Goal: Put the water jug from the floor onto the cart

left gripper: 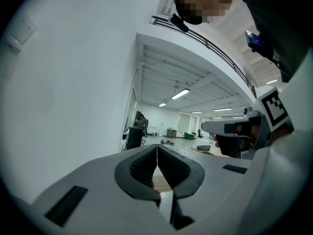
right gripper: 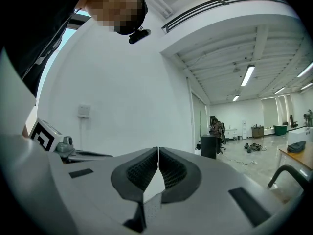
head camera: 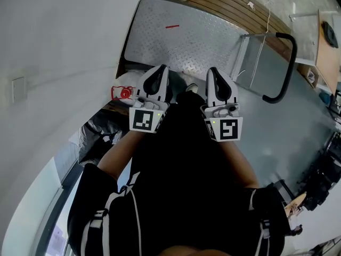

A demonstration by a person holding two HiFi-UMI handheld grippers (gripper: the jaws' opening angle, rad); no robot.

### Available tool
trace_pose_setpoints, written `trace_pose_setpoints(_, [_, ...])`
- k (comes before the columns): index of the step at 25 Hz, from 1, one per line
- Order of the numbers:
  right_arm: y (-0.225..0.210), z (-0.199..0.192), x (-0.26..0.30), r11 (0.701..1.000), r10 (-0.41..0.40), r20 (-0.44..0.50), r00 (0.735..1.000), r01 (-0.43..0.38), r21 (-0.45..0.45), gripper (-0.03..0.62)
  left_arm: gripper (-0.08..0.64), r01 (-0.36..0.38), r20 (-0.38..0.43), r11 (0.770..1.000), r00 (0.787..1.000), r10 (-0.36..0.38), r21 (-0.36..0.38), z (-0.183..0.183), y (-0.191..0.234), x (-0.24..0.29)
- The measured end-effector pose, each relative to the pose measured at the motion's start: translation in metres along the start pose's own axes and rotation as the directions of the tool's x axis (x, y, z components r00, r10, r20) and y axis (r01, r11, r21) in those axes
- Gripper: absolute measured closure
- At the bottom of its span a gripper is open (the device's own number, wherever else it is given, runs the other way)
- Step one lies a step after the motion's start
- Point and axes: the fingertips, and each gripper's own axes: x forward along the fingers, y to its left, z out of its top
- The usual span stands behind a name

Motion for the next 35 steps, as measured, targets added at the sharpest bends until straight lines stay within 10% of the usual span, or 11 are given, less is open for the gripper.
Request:
trace_pose_setpoints(19, [0.074,-0.023,0.057,0.976,0.217,-0.049,0.975,-0.217,0.010,0.573,0.537,-0.266,-0.113,0.961,0.960,0.257,-0.077,-0.110,0.147,-0.054])
trace_pose_setpoints(35, [0.108,-0.025,0.065,0.969,0.241,-0.122,0.963,-0.246,-0.025,0.574,0.508,-0.363,-0.517,0.927,0.814,0.265,-0.096,-0.302,0.185,-0.132])
